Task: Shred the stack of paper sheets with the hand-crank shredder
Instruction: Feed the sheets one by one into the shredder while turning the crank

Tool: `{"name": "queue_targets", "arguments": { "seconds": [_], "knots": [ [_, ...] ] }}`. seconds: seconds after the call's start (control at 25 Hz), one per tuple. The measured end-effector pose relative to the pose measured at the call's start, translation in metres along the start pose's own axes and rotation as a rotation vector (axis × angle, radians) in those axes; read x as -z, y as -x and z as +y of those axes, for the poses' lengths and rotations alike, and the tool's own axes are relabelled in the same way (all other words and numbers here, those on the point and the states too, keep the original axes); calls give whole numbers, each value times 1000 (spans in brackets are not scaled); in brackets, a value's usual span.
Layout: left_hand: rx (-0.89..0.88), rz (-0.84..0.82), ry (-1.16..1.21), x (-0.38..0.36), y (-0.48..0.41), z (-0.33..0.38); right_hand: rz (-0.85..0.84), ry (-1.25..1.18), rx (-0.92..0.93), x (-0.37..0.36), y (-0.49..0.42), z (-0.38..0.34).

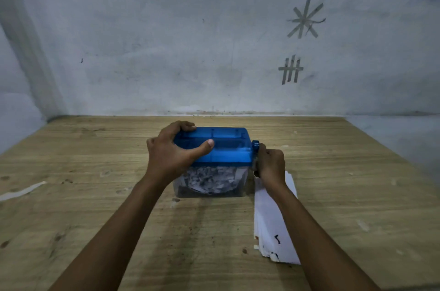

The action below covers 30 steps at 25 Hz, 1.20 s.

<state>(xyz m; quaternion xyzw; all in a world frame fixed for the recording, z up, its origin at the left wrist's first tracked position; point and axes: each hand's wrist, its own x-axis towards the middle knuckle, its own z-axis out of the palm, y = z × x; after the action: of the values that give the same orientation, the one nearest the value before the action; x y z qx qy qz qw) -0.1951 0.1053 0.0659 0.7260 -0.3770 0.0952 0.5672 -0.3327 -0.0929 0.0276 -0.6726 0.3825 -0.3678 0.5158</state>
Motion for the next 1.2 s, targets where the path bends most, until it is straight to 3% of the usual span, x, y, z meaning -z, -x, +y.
{"name": "queue_targets", "arguments": {
  "seconds": [0.12,0.28,0.44,0.56,0.68,0.88,1.2],
  "knots": [
    [-57,-8,-90,1,2,5,-71,222,207,18,9,3],
    [-197,-48,-465,8,10,21,-126,281,301,43,19,4],
    [-544,-5,-547,1,30,40,-69,238,243,73,16,6],
    [-693,-18,-545,-25,63,50,-2,401,216,107,17,24],
    [-661,-214,-359,-58,96,56,59,408,166,133,22,44],
    [-287,-765,-284,-100,125,58,89,278,125,136,25,46],
    [-168,-821,-177,-116,122,47,105,197,95,142,24,50]
  ]
}}
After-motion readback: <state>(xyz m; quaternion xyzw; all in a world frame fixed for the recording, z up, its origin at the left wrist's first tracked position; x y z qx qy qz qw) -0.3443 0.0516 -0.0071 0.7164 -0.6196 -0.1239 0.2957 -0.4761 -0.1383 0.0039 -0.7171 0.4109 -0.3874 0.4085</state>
